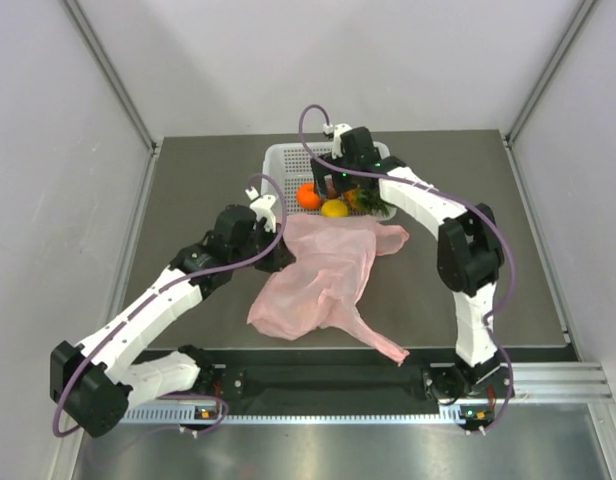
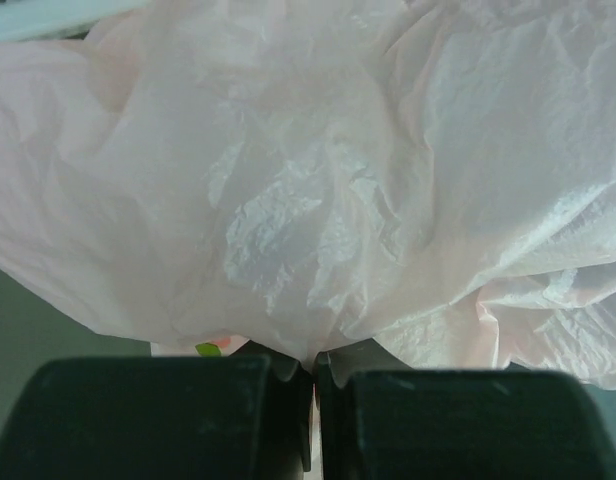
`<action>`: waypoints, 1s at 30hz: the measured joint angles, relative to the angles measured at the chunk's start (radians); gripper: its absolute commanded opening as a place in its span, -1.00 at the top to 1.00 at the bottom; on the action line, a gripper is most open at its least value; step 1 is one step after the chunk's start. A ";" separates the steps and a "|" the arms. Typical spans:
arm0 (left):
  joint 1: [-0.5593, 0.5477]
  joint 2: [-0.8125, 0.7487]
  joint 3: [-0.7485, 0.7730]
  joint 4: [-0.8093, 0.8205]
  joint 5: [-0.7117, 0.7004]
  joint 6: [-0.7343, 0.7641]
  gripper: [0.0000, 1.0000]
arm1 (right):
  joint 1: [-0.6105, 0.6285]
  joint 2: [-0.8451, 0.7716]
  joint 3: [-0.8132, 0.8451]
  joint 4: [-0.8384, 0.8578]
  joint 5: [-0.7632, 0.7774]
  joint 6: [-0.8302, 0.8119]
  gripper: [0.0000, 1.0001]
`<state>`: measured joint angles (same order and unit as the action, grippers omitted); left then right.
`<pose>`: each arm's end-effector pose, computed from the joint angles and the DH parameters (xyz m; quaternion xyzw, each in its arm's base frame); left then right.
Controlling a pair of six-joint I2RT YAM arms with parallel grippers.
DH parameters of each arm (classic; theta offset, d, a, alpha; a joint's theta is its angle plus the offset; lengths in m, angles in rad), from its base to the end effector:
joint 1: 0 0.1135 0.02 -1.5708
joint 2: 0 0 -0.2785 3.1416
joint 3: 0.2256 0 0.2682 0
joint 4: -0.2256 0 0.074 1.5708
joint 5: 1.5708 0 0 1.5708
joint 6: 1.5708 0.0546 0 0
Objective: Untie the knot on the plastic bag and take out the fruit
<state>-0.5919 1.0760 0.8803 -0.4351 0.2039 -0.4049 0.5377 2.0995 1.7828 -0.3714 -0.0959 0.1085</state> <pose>0.2086 -0.1536 0.2914 0.1287 0.8788 -0.2951 0.3524 0.4497 0.2742 0.2481 -0.2123 0.8781 0.1766 0.3908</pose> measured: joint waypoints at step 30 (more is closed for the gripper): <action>-0.049 0.111 0.420 -0.132 0.198 -0.003 1.00 | -0.039 -1.488 -0.955 -0.291 0.124 0.182 -0.99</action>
<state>-0.6407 1.1873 1.2999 -0.5674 0.4023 -0.4084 0.4988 0.6113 0.8280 -0.6621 0.0280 0.2901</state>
